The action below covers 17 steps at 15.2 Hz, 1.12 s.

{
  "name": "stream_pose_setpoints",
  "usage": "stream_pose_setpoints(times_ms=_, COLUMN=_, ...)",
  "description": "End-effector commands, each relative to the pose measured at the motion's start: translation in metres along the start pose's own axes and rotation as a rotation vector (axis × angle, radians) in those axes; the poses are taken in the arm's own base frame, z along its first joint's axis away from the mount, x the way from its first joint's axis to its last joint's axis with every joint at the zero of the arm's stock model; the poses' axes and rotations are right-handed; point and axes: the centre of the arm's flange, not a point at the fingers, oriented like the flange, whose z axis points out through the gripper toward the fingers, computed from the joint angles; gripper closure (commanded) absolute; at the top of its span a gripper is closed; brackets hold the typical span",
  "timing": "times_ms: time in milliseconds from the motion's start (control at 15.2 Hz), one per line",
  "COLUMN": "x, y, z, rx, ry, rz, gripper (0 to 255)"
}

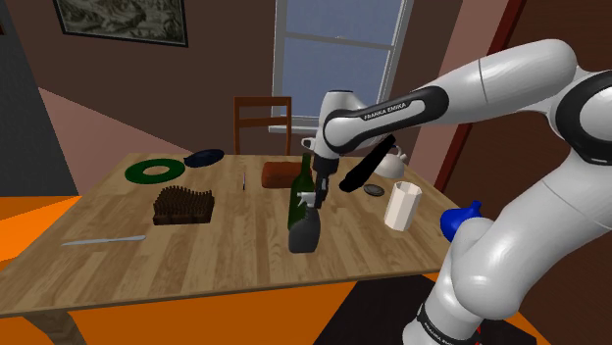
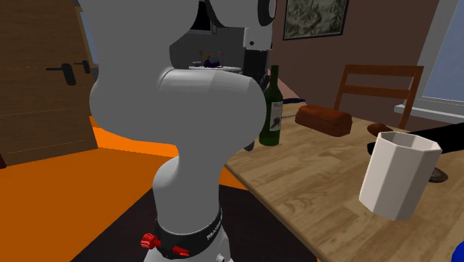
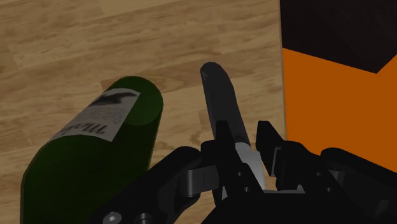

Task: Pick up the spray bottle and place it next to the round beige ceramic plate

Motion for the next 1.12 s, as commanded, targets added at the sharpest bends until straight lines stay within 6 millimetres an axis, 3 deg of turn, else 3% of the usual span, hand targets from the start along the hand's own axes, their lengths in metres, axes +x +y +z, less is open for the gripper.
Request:
stream_pose_setpoints(times_ms=0, x=0.000, y=0.000, z=-0.008, rx=0.000, ry=0.000, rz=0.000, gripper=255)
stream_pose_setpoints(times_ms=1056, x=0.005, y=-0.005, z=-0.092, rx=0.000, ry=0.000, rz=0.000, gripper=255)
